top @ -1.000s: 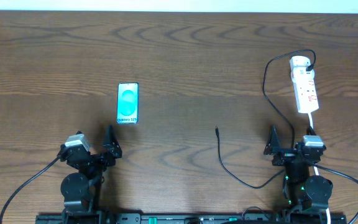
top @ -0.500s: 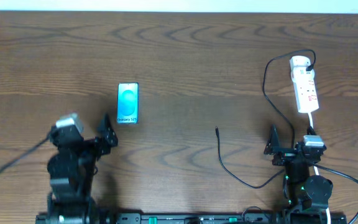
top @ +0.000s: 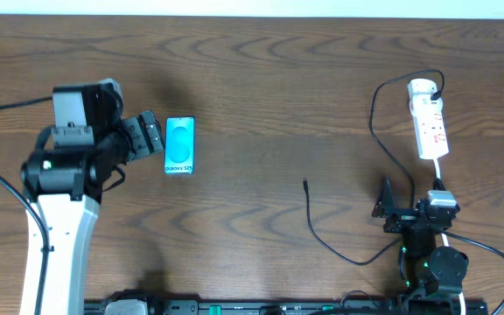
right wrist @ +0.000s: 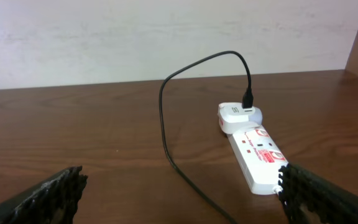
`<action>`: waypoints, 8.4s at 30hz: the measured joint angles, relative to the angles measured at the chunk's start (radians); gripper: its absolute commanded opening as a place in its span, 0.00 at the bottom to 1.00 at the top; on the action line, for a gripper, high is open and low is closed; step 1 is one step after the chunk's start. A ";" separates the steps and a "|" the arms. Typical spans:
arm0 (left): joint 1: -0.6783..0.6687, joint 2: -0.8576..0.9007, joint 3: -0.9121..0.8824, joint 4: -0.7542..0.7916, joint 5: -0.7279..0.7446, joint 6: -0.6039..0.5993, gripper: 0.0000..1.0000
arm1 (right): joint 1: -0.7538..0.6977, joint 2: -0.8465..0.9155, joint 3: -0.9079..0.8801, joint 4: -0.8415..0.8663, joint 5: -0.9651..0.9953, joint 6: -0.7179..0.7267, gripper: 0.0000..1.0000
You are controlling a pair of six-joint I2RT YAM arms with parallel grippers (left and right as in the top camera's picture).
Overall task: Plug charger to phone and switch on socket
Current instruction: 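Move the left gripper over the Galaxy S25 phone, then lower the left gripper down onto the phone's top edge, then close the left gripper on the phone's top end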
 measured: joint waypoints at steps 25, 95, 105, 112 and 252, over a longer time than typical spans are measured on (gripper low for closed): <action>-0.001 0.027 0.034 -0.050 0.000 0.022 0.99 | 0.000 0.000 0.000 0.000 0.000 0.000 0.99; -0.108 0.803 0.576 -0.291 -0.053 0.146 1.00 | 0.000 0.000 0.000 0.000 0.000 0.000 0.99; -0.108 0.803 0.557 -0.269 -0.071 0.146 1.00 | 0.000 0.000 0.000 0.000 0.000 0.000 0.99; -0.108 0.831 0.555 -0.269 -0.072 0.146 1.00 | 0.000 0.000 0.000 0.000 0.000 0.000 0.99; -0.108 0.951 0.342 -0.034 -0.064 0.124 0.79 | 0.000 0.000 0.000 0.000 0.000 0.000 0.99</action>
